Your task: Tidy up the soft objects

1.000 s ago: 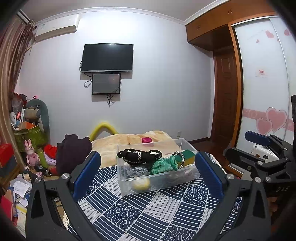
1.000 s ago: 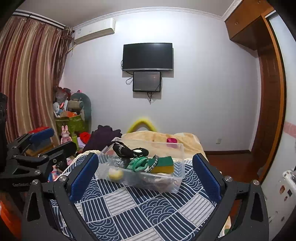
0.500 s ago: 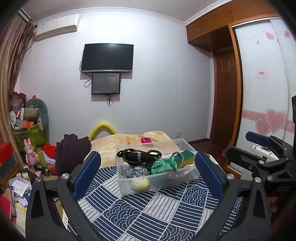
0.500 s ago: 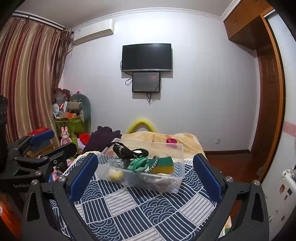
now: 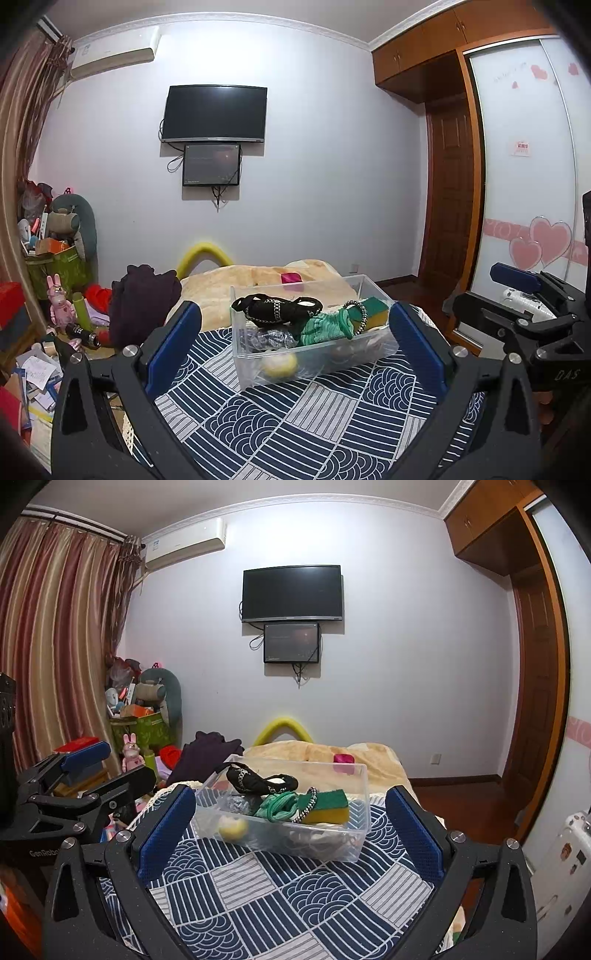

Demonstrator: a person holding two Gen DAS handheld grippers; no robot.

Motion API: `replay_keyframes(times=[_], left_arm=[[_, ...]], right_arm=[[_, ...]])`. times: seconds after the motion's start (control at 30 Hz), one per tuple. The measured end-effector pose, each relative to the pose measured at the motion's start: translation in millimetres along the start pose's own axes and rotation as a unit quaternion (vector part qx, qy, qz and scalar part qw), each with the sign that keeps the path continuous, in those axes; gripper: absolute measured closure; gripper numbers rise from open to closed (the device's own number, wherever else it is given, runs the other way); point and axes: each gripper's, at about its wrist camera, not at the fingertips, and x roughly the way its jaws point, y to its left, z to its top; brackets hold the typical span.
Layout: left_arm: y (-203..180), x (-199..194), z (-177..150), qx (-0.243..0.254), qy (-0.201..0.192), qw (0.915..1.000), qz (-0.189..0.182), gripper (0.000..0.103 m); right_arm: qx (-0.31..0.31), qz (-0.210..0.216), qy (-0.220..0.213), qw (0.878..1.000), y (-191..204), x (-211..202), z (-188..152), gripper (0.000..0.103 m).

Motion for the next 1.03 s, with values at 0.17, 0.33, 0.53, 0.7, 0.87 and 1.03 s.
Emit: replay_keyframes(times=[0.17, 0.33, 0.53, 0.7, 0.87, 1.03], left_arm=[[0.7, -0.2, -0.4, -0.001, 0.001, 1.0000, -0.003, 0.000], [2.1, 0.8, -0.9, -0.006, 0.003, 0.9999, -0.009, 0.000], [4.1, 5.0, -2.3, -0.015, 0.019, 0.9994, -0.024, 0.000], [3.8, 5.3, -3.3, -0.017, 0.018, 0.9994, -0.024, 0.000], [2.5, 5.8, -3.6, -0.014, 0.020, 0.9995, -0.022, 0.000], [0.9, 6.5, -4.5, -0.012, 0.024, 0.9994, -0.024, 0.000]], right_arm=[[0.002, 0.002, 0.001, 1.000, -0.4, 0.0, 0.0, 0.000], [0.004, 0.001, 0.000, 1.000, -0.6, -0.1, 0.1, 0.000], [0.007, -0.004, 0.001, 1.000, 0.9, 1.6, -1.6, 0.000], [0.009, -0.006, 0.003, 1.000, 0.9, 1.3, -3.5, 0.000], [0.012, -0.005, 0.007, 1.000, 0.3, 2.9, -3.7, 0.000], [0.014, -0.006, 0.008, 1.000, -0.7, 4.0, -3.6, 0.000]])
